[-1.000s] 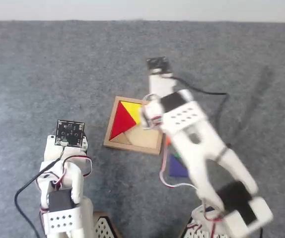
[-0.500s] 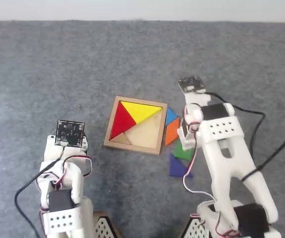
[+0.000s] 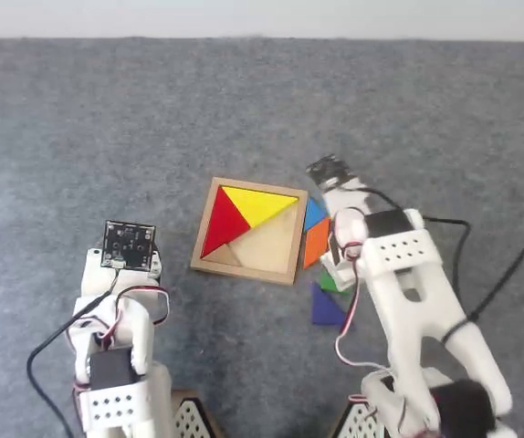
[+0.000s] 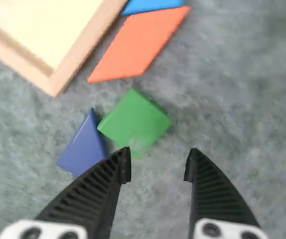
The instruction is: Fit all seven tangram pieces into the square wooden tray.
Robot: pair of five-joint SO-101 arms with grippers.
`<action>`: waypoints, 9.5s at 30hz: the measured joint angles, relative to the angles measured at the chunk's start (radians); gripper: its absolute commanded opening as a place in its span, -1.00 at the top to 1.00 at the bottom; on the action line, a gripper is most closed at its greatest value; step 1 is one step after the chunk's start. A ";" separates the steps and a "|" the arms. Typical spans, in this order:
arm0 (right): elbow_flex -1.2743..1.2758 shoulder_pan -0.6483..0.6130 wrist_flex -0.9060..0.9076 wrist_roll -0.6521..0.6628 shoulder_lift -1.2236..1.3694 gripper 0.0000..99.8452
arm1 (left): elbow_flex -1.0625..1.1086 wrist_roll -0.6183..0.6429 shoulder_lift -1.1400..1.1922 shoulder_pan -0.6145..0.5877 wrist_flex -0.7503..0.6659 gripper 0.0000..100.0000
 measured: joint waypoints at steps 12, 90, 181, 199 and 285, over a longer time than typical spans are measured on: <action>0.023 -0.017 -0.097 0.348 0.106 0.62 | 0.000 0.000 0.000 0.000 0.000 0.89; 0.267 -0.364 -0.152 -0.104 0.038 0.67 | 0.000 -0.003 0.000 0.000 0.000 0.89; 0.256 -0.442 -0.023 -0.249 -0.064 0.69 | 0.000 -0.003 0.000 0.000 0.000 0.89; 0.288 -0.577 -0.098 -0.287 -0.063 0.31 | 0.000 -0.003 0.000 0.000 0.000 0.89; 0.269 -0.462 -0.031 0.249 0.081 0.76 | 0.000 -0.003 0.000 0.000 0.023 0.89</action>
